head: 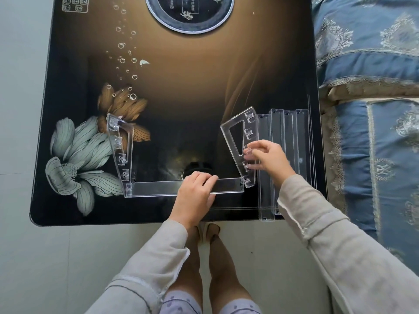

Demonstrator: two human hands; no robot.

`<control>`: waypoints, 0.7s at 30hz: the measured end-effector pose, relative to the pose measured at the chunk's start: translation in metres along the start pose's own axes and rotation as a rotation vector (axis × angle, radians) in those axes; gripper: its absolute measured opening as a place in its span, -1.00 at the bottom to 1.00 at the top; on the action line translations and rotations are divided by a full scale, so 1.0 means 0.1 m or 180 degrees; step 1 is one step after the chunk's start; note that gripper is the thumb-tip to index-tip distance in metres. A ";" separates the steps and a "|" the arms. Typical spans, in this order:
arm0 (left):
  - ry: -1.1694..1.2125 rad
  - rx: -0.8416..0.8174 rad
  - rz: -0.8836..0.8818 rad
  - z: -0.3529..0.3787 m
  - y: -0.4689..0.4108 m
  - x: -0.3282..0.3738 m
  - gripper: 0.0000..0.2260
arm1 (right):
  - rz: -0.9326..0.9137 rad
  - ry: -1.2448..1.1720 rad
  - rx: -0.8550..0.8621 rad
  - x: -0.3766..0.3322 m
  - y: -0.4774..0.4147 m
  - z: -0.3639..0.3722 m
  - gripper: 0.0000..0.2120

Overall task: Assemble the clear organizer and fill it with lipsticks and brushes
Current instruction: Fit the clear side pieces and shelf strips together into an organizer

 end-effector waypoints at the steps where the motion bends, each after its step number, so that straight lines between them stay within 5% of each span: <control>1: 0.0010 0.0007 -0.0019 0.00 0.00 0.01 -0.60 | -0.0006 -0.0015 0.0049 0.02 0.02 -0.01 -0.81; 11: -0.0031 0.0020 -0.0060 0.01 -0.05 0.04 -0.60 | -0.0725 0.1203 0.0845 -0.09 0.17 0.01 -0.90; 21: -0.0075 -0.0053 -0.0037 0.02 -0.04 0.05 -0.61 | -0.1083 0.1830 0.0911 -0.13 0.24 0.14 -0.92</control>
Point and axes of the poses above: each hand's wrist, its own y-axis away from the middle knuckle, its own z-axis out of the palm, x = y × z, the point moved 6 cm from there along -y, towards the middle knuckle, and after that the axes turned 4 degrees about -y, right-handed, at the moved point
